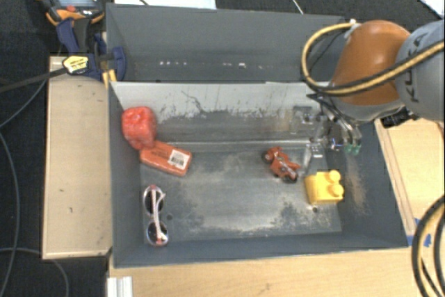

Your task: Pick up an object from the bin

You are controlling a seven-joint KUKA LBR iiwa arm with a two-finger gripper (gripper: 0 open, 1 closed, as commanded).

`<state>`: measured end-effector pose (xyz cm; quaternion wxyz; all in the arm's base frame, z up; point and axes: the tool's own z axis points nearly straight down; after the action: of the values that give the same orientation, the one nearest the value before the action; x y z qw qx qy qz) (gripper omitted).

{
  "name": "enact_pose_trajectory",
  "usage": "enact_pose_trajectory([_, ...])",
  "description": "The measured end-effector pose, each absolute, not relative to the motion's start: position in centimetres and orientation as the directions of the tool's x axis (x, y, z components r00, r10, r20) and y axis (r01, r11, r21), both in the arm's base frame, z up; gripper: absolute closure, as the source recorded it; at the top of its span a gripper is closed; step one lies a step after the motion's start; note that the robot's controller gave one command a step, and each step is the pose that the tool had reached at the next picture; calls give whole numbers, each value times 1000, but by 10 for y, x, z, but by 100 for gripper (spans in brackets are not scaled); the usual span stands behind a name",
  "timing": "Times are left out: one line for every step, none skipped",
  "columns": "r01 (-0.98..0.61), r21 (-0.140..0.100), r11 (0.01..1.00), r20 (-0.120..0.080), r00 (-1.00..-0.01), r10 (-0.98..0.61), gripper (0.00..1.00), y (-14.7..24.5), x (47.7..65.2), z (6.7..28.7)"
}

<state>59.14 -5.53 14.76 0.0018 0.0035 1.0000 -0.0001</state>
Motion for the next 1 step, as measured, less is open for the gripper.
enact_pose_trajectory([223,0,975,7,-975,223,0,-36,580,68])
